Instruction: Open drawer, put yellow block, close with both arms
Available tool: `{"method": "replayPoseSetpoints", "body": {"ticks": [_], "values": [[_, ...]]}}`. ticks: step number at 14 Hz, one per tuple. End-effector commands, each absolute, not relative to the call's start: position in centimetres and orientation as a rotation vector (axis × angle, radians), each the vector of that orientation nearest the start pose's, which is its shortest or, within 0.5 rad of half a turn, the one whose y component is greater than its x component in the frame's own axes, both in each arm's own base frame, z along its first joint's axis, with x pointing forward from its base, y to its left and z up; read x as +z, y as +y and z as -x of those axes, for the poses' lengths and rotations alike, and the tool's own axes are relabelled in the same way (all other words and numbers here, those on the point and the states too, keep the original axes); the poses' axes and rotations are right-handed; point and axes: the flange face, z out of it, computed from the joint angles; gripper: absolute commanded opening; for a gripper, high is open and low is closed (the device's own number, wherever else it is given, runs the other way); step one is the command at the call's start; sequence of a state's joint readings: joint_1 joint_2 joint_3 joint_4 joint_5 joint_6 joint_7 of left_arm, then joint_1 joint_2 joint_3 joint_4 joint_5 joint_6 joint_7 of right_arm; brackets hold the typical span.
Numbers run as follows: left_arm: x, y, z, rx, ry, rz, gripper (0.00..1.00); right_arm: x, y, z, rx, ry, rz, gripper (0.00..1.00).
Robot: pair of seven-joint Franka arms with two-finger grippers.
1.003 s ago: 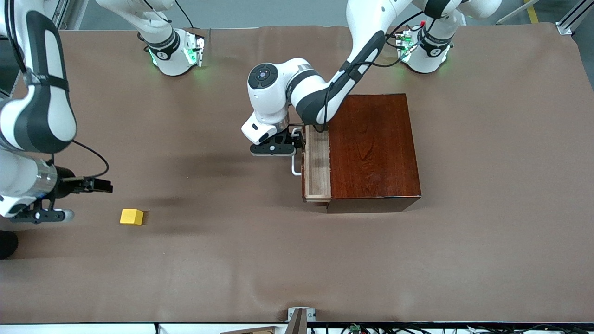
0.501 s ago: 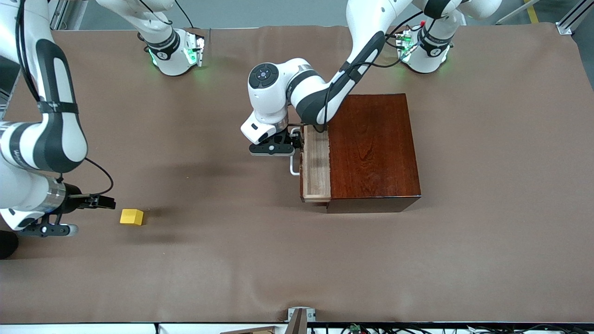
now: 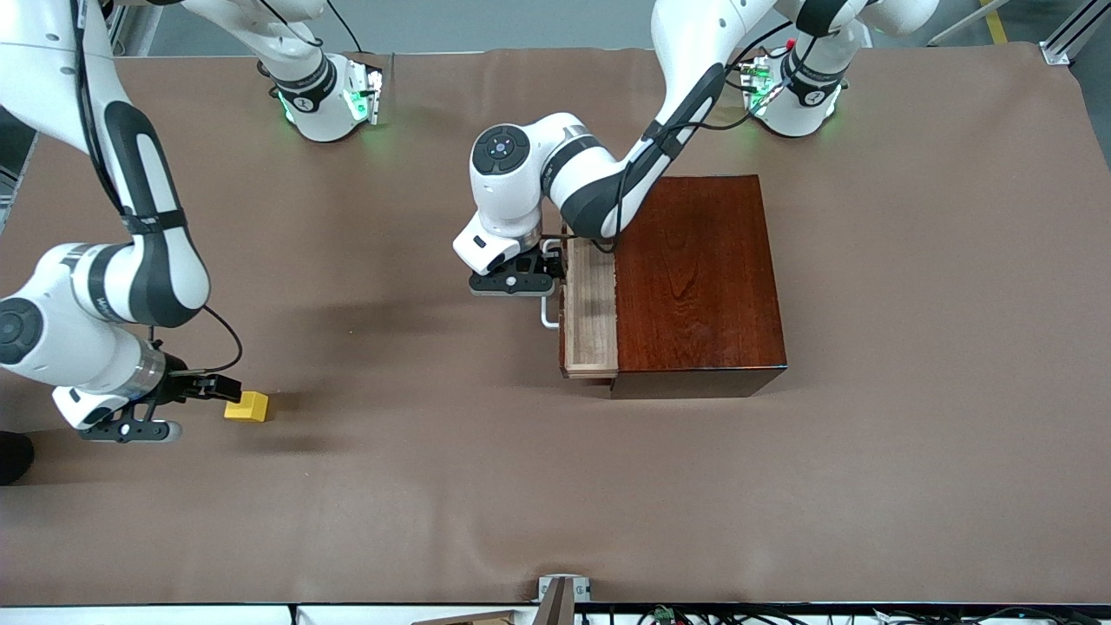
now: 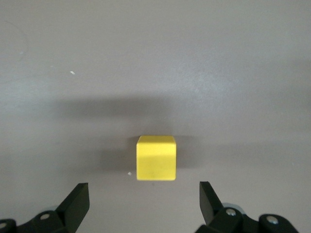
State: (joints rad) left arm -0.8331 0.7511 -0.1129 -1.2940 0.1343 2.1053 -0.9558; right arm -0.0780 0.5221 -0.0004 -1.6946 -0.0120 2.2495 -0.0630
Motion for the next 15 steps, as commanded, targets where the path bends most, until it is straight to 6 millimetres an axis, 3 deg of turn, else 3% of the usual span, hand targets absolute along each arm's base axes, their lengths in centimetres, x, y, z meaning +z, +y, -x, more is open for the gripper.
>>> {"method": "replayPoseSetpoints", "body": {"ticks": [1,8,15], "values": [[30.7,-64.0,-43.1,-0.068,0.059,3.339,1.00,27.3,-5.5,-67.7,-0.041,-0.038,3.197,1.00],[31.3,-65.1,-42.3,-0.105,0.095,3.400,1.00,22.8,-4.9,-67.5,0.010,0.023,3.201,1.00],[32.9,-66.1,-42.1,-0.110,0.073,3.488,1.00,19.3,-6.2,-67.7,-0.041,0.147,3.193,1.00]]}}
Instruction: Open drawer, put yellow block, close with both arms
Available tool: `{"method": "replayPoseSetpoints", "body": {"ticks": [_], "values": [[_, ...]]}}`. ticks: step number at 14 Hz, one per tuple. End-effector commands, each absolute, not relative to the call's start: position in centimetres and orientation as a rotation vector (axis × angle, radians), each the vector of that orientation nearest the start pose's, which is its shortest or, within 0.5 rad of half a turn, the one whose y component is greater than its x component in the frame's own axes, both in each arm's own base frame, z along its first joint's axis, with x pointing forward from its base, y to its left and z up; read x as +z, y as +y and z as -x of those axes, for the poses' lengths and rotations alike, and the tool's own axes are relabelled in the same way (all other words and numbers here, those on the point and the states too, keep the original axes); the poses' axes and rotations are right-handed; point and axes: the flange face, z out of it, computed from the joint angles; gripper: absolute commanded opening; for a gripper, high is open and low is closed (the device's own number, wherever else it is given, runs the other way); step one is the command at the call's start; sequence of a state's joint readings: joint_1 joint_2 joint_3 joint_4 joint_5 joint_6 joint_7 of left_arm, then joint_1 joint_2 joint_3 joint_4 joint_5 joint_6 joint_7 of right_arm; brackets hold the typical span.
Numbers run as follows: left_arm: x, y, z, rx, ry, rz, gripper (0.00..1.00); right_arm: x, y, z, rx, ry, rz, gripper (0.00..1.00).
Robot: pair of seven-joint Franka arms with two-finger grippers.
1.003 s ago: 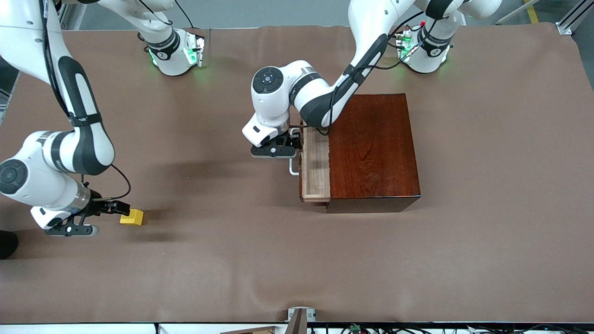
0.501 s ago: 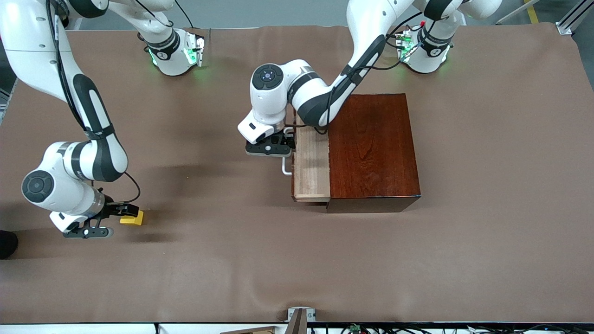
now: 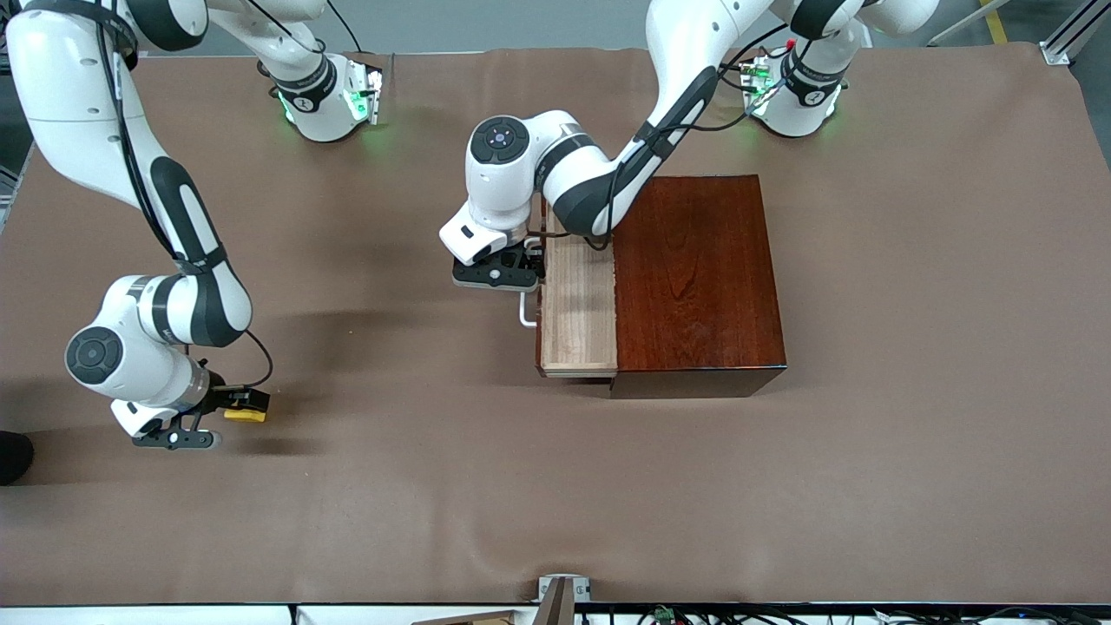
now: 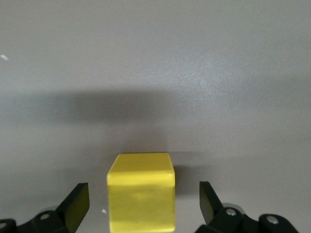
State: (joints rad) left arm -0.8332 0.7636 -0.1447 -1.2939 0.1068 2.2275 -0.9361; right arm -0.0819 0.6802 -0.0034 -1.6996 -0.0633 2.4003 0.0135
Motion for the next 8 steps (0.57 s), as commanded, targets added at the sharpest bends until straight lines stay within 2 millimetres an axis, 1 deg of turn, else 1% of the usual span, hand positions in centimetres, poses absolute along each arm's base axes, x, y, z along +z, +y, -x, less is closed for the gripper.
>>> {"method": "replayPoseSetpoints", "body": {"ticks": [1,2,4,6,7,8], "values": [[33.2,-66.1,-42.3,-0.114,0.060,3.504,1.00,19.2,-6.1,-67.8,-0.042,0.185,3.190,1.00],[33.7,-66.1,-42.5,-0.128,0.051,3.516,1.00,19.0,-6.1,-67.8,-0.040,0.201,3.190,1.00],[34.5,-65.8,-43.0,-0.140,0.036,3.520,1.00,19.3,-6.1,-68.0,-0.047,0.203,3.189,1.00],[34.3,-65.1,-43.6,-0.130,0.015,3.495,1.00,19.3,-6.1,-68.1,-0.050,0.204,3.188,1.00],[34.4,-64.8,-44.0,-0.135,0.007,3.485,1.00,19.3,-6.1,-68.1,-0.050,0.204,3.188,0.93],[35.3,-64.4,-44.5,-0.152,-0.009,3.488,1.00,19.3,-6.1,-68.1,-0.052,0.206,3.186,0.87]]}}
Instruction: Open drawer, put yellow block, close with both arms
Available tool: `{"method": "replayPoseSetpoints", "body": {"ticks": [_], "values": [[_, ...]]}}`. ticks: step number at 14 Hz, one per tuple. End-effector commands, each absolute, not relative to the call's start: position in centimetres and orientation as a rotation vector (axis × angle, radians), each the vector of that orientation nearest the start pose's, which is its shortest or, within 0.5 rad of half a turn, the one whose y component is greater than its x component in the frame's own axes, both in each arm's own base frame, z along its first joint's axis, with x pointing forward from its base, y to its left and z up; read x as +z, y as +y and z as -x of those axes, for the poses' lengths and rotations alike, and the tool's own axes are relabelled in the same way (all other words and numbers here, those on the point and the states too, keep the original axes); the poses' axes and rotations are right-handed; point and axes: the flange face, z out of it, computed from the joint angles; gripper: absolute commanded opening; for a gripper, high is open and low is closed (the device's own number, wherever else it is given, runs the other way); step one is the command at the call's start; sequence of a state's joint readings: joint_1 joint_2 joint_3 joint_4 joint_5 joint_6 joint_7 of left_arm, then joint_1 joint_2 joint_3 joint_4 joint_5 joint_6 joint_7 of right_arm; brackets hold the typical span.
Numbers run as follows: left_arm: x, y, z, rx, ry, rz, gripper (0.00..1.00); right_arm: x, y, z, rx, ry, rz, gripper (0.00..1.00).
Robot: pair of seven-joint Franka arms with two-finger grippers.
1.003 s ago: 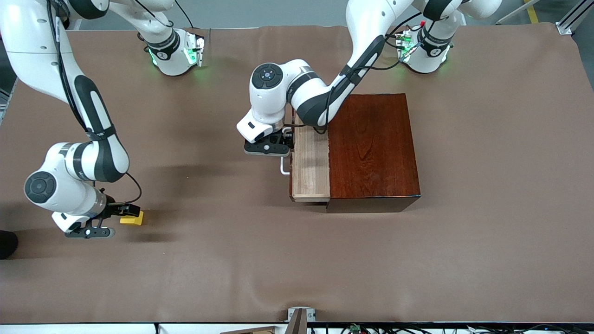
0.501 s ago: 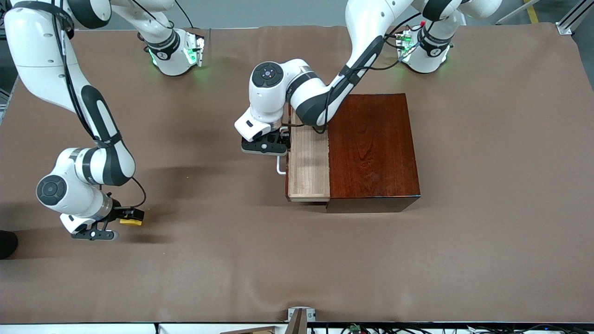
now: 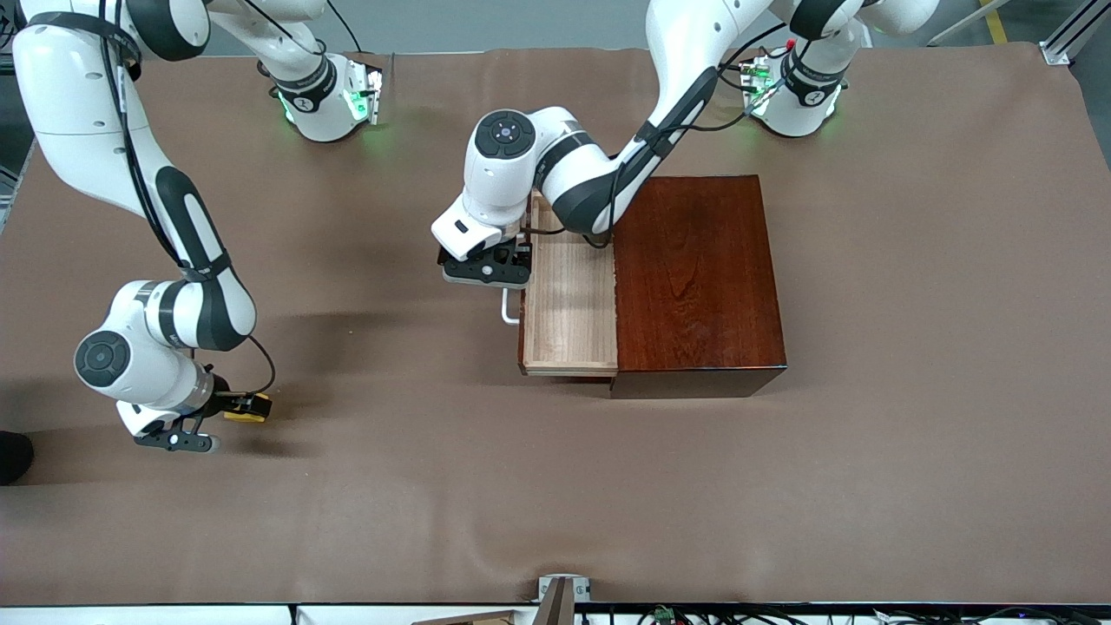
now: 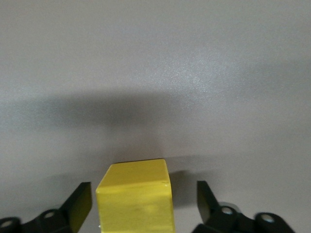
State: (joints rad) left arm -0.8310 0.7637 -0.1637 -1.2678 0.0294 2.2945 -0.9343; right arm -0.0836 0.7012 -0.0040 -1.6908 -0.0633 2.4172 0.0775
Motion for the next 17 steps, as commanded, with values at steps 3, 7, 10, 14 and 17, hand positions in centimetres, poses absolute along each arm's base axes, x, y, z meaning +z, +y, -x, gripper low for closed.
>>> {"method": "replayPoseSetpoints", "body": {"ticks": [3,7,10,14,17], "values": [[36.2,-63.6,-45.4,-0.153,-0.034,3.485,1.00,19.5,-6.2,-68.2,-0.055,0.212,3.184,0.51],[42.0,-59.5,-48.0,-0.135,-0.108,3.432,1.00,19.5,-6.2,-68.2,-0.047,0.236,3.174,0.00],[49.6,-52.2,-51.1,-0.142,-0.210,3.342,1.00,20.0,-6.1,-68.3,-0.054,0.211,3.177,0.00],[56.1,-39.2,-54.2,0.003,-0.157,3.194,1.00,21.7,-5.2,-68.3,-0.040,0.161,3.185,0.00],[60.0,-28.4,-56.4,0.023,-0.115,3.164,1.00,24.4,-4.7,-68.3,-0.046,0.108,3.187,0.00]]}}
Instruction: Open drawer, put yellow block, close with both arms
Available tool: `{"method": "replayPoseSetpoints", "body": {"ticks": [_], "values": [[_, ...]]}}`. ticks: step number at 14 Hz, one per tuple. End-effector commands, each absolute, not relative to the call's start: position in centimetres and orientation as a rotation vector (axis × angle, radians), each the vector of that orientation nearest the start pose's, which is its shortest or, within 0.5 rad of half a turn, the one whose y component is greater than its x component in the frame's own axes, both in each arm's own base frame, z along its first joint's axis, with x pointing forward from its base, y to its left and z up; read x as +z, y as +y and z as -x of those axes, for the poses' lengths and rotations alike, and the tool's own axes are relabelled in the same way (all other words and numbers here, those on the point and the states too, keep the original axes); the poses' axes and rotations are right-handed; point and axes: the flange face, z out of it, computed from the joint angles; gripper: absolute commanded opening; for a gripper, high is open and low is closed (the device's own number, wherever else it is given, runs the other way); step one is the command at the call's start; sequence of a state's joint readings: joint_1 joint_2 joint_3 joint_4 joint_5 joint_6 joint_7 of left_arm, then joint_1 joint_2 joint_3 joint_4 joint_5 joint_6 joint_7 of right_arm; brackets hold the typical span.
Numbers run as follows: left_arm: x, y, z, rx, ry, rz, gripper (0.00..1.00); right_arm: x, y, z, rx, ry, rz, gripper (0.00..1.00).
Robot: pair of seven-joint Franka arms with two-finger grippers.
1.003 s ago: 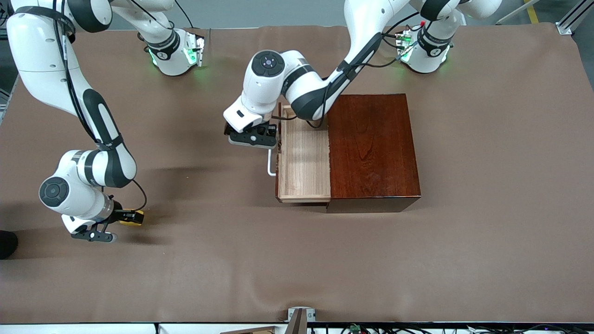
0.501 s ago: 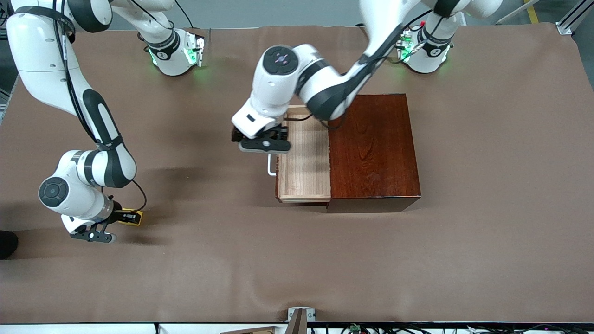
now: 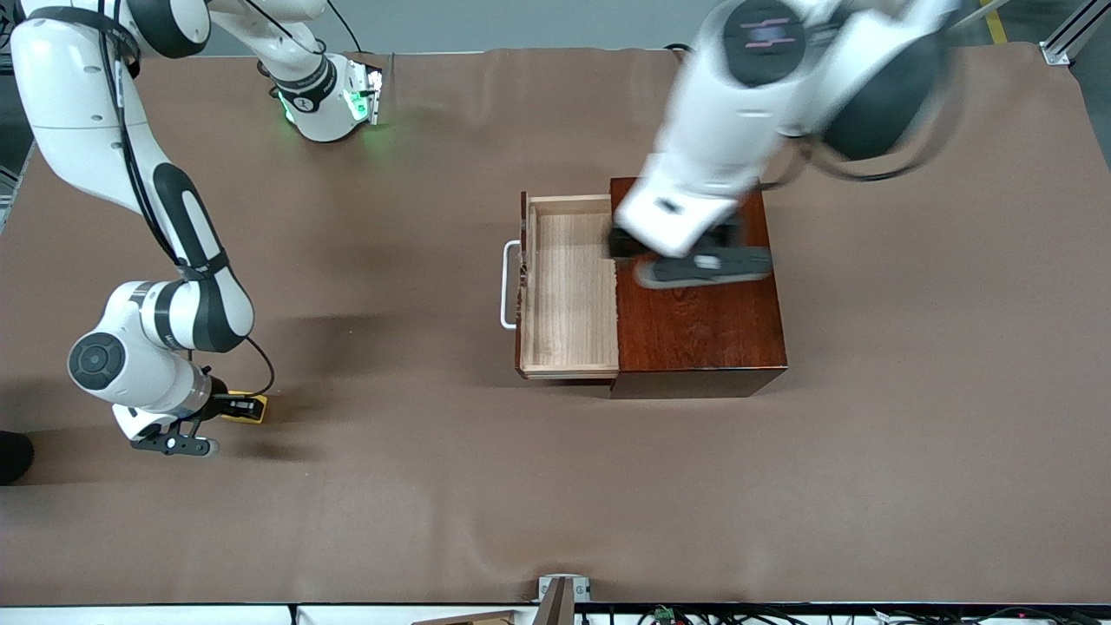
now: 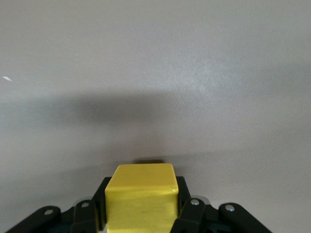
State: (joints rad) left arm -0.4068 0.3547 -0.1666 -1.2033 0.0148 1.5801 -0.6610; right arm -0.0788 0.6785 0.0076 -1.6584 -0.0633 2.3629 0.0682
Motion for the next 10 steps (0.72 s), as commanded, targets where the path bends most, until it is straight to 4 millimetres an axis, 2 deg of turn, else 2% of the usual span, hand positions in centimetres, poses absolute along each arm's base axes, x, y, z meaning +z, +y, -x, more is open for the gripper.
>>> {"method": "replayPoseSetpoints", "body": {"ticks": [1,3,6,8,10], "values": [[60.6,-25.0,-57.0,0.020,-0.113,3.160,1.00,25.3,-4.7,-68.3,-0.048,0.089,3.187,0.00],[61.4,-19.2,-57.3,0.017,-0.169,3.147,1.00,27.3,-3.8,-68.4,-0.064,0.056,3.177,0.00],[61.8,-12.8,-56.1,0.026,-0.248,3.122,1.00,30.2,-1.5,-68.3,-0.076,0.030,3.157,0.00],[61.1,-7.8,-56.4,0.060,-0.176,3.138,1.00,31.5,-1.3,-68.2,-0.091,0.073,3.126,0.00],[60.8,-4.6,-56.8,0.063,0.047,3.152,1.00,32.7,-0.8,-67.8,-0.046,0.142,3.056,0.00]]}}
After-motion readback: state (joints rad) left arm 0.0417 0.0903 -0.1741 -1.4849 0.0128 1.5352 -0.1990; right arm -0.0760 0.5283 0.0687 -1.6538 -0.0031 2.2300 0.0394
